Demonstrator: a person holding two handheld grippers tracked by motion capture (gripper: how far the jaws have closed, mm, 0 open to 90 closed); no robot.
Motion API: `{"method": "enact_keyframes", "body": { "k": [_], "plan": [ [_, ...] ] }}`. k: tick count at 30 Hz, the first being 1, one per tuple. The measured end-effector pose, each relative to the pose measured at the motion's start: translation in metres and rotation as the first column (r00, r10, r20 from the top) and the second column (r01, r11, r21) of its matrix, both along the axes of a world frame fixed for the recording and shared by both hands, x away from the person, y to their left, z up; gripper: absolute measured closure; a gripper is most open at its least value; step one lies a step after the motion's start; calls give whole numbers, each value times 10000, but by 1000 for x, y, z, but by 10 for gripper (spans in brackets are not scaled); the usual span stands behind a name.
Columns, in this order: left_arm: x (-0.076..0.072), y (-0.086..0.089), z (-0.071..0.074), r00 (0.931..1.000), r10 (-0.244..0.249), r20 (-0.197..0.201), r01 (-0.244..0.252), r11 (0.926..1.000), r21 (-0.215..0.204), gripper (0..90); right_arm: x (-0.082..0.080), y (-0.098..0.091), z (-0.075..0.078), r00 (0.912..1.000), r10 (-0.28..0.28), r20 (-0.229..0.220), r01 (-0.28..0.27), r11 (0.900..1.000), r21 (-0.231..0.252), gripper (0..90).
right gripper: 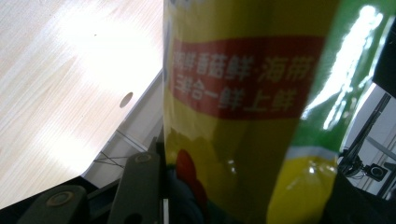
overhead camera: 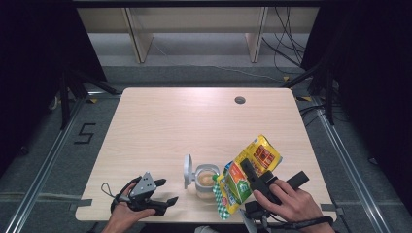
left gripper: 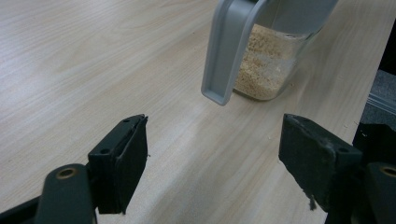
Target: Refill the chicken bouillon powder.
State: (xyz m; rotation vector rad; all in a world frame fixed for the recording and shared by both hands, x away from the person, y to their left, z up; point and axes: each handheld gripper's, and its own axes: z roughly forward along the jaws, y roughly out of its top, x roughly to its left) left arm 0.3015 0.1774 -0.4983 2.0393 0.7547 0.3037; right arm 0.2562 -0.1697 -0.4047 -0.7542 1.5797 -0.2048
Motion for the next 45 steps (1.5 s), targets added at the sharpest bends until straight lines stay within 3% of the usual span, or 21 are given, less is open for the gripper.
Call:
{"method": "enact_keyframes", "body": {
  "k": [1, 16, 18, 20, 21, 23, 25, 29, 30, 40, 45],
  "plan": [
    [0, -1, 0, 10000, 8, -22, -9, 9999, -157, 234, 0, 0, 0, 10000, -11, 13, 11, 10000, 38, 601],
    [-1, -1, 0, 10000, 12, -22, -12, 9999, -159, 234, -1, 0, 1, 9999, -12, 108, 13, 10000, -95, 607],
    [-1, -1, 0, 10000, 4, -21, -4, 9999, -151, 235, 0, -1, -1, 10000, 44, 39, -45, 9998, 188, 609],
    [0, -1, 0, 10000, 10, -23, -10, 9999, -154, 235, 0, -1, 0, 10000, 33, 57, -34, 9999, 141, 610],
    [0, 0, 0, 10000, -21, 16, 21, 10000, 41, 235, 0, -1, -1, 10000, 42, 42, -43, 9998, 194, 610],
    [0, 0, 0, 10000, -2, -9, 2, 9999, -148, 234, -1, 0, 1, 9999, -6, 102, 7, 10000, -55, 611],
    [-1, -1, 0, 10000, 10, -29, -11, 9998, -199, 235, 0, -1, -1, 10000, 48, 24, -49, 9998, 202, 611],
    [0, -1, 0, 10000, 13, -21, -13, 9999, -162, 234, 0, -1, 0, 9999, -26, -104, 28, 9999, 150, 613],
    [0, 0, 0, 10000, -27, 12, 27, 10000, 70, 234, 0, -1, 0, 10000, -21, -88, 22, 9999, 160, 613],
    [-1, -1, 0, 10000, 16, -34, -16, 9999, -162, 234, 0, -1, 1, 10000, -56, -80, 56, 10000, -34, 617],
    [0, 0, 0, 10000, -29, 8, 29, 10000, 58, 234, 0, -1, 0, 10000, 21, -12, -20, 9997, 225, 618]
  ]
}}
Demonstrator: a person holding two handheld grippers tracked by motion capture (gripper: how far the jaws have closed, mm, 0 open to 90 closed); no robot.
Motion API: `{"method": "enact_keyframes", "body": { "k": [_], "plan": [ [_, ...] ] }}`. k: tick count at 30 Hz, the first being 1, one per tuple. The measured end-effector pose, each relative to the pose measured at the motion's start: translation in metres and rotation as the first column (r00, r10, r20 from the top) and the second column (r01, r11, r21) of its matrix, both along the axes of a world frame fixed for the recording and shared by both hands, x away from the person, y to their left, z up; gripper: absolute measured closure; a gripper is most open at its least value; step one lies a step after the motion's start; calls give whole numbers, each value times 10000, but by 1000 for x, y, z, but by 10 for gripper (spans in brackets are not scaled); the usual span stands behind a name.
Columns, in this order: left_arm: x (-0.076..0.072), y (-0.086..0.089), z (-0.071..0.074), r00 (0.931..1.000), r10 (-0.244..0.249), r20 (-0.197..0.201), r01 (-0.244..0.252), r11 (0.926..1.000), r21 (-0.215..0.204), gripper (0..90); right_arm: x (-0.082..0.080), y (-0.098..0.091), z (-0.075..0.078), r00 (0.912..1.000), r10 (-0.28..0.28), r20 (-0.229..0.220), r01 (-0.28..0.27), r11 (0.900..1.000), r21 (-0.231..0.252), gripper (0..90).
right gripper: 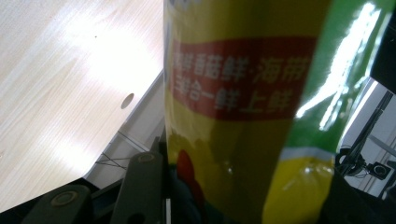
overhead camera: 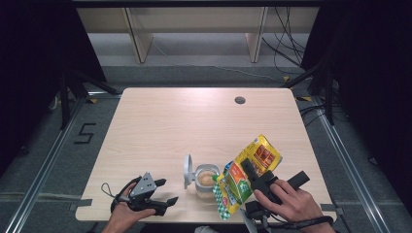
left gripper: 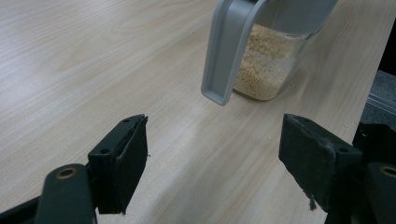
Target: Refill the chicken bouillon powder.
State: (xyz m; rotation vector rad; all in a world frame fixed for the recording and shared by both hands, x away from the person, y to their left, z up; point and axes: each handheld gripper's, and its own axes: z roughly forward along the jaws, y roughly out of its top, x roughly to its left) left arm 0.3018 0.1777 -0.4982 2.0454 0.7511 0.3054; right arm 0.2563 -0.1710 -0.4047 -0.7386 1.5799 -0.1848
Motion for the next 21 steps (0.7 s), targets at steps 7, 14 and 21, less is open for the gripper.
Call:
{"method": "enact_keyframes", "body": {
  "k": [7, 14, 21],
  "plan": [
    [-1, -1, 0, 10000, 39, -28, -39, 9998, -216, 235, 0, 0, 0, 10000, 3, -20, -3, 10000, 0, 619],
    [-1, -1, 0, 10000, 32, -25, -32, 9998, -212, 234, 0, 0, 0, 10000, 8, 10, -8, 10000, 8, 619],
    [-1, -1, 0, 10000, 38, -29, -39, 9998, -215, 235, 0, -1, 0, 10000, 3, 15, -3, 10000, 20, 621]
  ]
}}
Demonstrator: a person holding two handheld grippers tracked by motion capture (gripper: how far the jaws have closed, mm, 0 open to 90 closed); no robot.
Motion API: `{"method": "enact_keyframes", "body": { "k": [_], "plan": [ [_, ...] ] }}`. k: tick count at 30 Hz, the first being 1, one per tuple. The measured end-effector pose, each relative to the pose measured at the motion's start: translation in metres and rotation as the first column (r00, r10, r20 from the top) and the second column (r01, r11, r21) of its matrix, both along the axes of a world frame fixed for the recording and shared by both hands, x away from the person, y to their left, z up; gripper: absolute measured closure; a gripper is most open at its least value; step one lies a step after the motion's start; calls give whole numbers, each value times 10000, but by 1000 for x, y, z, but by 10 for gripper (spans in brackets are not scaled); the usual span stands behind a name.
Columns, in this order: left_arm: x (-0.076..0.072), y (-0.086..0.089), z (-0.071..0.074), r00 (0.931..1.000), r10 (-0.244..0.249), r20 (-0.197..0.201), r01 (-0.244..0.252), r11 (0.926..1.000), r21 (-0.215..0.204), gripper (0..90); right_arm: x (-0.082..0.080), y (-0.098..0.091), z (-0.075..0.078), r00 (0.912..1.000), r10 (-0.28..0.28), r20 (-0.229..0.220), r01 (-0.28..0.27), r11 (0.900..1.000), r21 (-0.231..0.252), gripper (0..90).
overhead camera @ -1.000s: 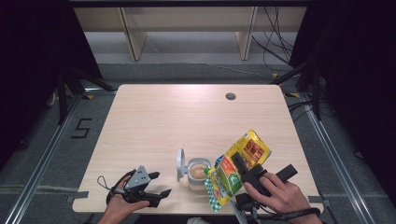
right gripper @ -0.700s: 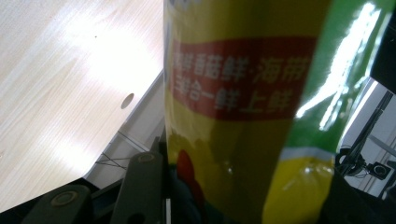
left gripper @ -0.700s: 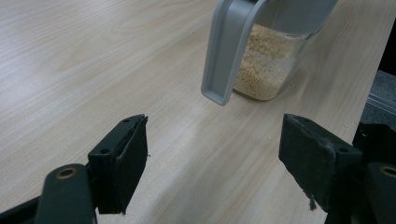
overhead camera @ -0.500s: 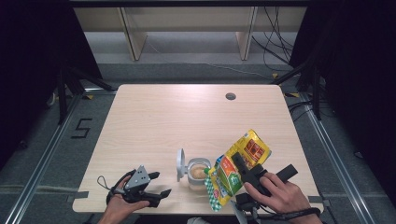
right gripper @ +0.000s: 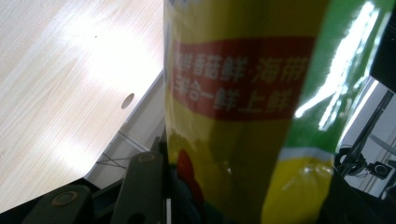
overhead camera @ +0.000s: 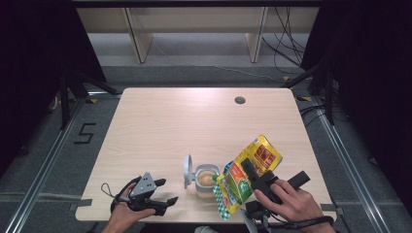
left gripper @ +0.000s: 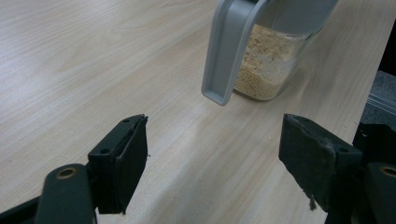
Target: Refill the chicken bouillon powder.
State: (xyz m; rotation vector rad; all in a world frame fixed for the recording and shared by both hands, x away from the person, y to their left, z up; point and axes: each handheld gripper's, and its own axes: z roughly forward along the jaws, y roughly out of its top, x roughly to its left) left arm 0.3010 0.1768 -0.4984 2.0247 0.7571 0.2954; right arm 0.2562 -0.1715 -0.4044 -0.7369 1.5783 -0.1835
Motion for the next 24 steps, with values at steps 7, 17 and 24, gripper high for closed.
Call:
{"method": "enact_keyframes", "body": {
  "k": [7, 17, 24],
  "plan": [
    [0, 0, 0, 10000, -1, 0, 1, 10000, 2, 235, 0, 0, 0, 10000, -38, -18, 38, 10000, -34, 621],
    [0, 0, 0, 10000, -2, 2, 2, 10000, 4, 235, 2, -2, 0, 10000, -46, -83, 47, 9999, 105, 622],
    [0, 0, 0, 10000, -5, 3, 5, 10000, 6, 235, 2, -3, 1, 9999, -20, -98, 22, 9998, 193, 623]
  ]
}}
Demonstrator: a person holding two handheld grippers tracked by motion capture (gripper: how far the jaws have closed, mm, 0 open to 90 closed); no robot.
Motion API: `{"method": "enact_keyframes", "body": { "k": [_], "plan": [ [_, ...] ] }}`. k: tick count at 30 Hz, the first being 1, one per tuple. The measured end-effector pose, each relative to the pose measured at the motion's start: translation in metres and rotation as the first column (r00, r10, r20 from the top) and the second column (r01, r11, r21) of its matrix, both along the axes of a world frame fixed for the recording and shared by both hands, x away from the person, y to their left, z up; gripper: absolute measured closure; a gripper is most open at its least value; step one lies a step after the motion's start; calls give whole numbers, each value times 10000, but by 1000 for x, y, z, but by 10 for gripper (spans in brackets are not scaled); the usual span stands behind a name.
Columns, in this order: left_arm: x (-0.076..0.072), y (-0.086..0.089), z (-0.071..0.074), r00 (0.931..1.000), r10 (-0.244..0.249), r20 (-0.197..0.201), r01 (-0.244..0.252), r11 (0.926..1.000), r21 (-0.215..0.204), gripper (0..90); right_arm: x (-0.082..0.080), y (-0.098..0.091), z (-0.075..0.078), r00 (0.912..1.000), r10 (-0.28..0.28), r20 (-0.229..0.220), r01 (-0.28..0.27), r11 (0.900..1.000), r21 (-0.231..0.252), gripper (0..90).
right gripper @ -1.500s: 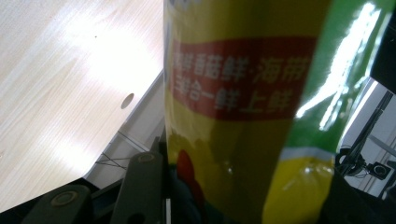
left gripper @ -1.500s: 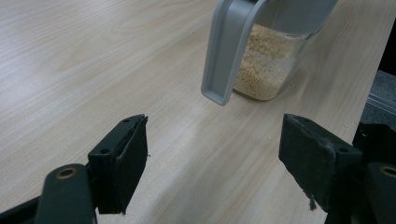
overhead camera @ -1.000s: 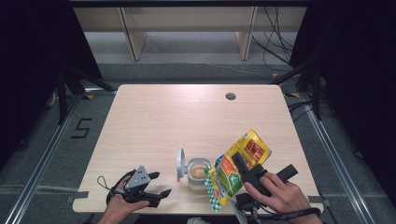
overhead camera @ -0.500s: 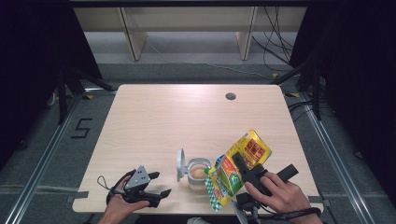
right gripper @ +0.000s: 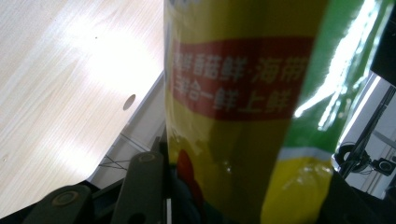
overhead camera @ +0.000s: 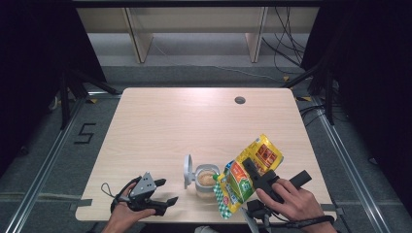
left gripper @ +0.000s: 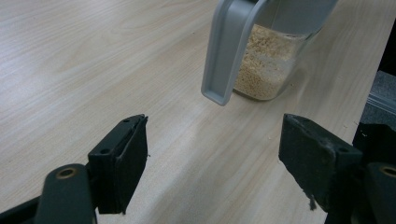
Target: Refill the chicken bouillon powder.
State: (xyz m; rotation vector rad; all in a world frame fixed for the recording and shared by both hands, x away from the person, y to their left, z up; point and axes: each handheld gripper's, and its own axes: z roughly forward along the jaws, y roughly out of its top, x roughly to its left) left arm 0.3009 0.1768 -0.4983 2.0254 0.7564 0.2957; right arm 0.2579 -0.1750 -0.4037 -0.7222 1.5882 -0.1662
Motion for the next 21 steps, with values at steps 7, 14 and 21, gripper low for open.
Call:
{"method": "enact_keyframes", "body": {
  "k": [7, 14, 21],
  "plan": [
    [0, 0, 0, 10000, -5, -39, 5, 10000, -92, 235, 4, -2, -3, 9995, 134, -288, -127, 9996, 234, 632],
    [0, 0, 0, 10000, -17, 4, 17, 10000, 23, 235, 13, -13, -11, 9945, 126, -1035, 22, 9899, 1417, 653],
    [0, 0, 0, 10000, -39, -52, 38, 10000, -64, 235, 20, -20, -17, 9828, 399, -1806, 79, 9665, 2567, 675]
  ]
}}
